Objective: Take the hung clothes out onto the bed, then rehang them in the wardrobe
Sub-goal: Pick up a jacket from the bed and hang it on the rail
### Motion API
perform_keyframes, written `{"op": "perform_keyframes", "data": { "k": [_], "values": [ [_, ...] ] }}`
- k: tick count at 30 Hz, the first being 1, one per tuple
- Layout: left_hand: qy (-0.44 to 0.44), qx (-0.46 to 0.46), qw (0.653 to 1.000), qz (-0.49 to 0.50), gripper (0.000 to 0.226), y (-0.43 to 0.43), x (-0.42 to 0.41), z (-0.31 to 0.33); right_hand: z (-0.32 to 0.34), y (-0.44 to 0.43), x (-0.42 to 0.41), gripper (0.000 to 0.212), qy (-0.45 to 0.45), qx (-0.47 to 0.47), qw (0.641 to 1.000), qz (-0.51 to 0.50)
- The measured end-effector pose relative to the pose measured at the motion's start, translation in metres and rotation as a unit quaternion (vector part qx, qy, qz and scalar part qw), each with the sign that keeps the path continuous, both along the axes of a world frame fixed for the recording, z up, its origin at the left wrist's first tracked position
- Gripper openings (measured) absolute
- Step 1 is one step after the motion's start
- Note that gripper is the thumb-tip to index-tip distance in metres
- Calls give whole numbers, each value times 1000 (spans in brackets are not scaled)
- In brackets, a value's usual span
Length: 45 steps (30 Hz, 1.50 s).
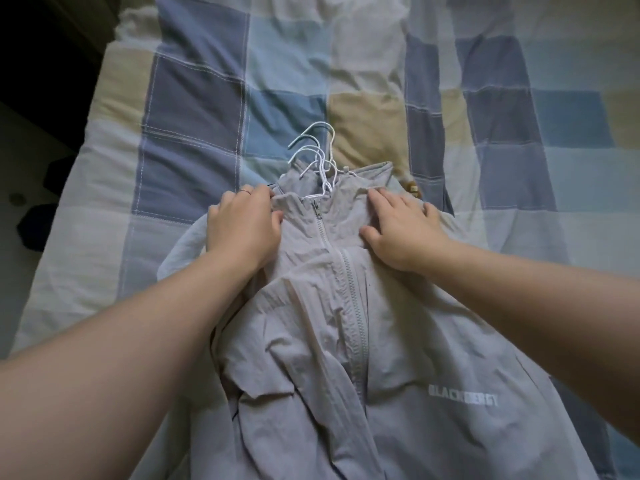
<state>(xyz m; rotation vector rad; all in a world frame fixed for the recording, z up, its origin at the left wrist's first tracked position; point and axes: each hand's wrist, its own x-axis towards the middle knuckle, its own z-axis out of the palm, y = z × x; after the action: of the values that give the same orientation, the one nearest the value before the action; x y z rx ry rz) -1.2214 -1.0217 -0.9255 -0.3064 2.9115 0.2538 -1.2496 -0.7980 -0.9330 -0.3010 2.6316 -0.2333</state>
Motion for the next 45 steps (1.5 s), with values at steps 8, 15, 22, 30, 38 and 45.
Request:
{"op": "perform_keyframes", "data": {
  "k": [8, 15, 22, 30, 38, 45],
  "values": [
    [-113, 36, 993, -27, 32, 4, 6, 14, 39, 18, 0, 60, -88, 45, 995, 21],
    [3, 109, 994, -5, 18, 21, 25, 35, 54, 31, 16, 69, -34, -13, 999, -13],
    [113, 217, 961, -129, 12, 16, 63, 119, 126, 64, 39, 56, -11, -48, 999, -16],
    [67, 249, 962, -94, 35, 37, 104, 249, 274, 116, 134, 18, 14, -156, 985, -68],
    [7, 291, 950, -112, 45, 85, 168, 351, 401, 174, 292, 21, 154, -269, 910, -276],
    [29, 326, 903, -277, 29, 196, 224, 419, 457, 243, 429, 13, 242, -294, 820, -428]
  ]
}}
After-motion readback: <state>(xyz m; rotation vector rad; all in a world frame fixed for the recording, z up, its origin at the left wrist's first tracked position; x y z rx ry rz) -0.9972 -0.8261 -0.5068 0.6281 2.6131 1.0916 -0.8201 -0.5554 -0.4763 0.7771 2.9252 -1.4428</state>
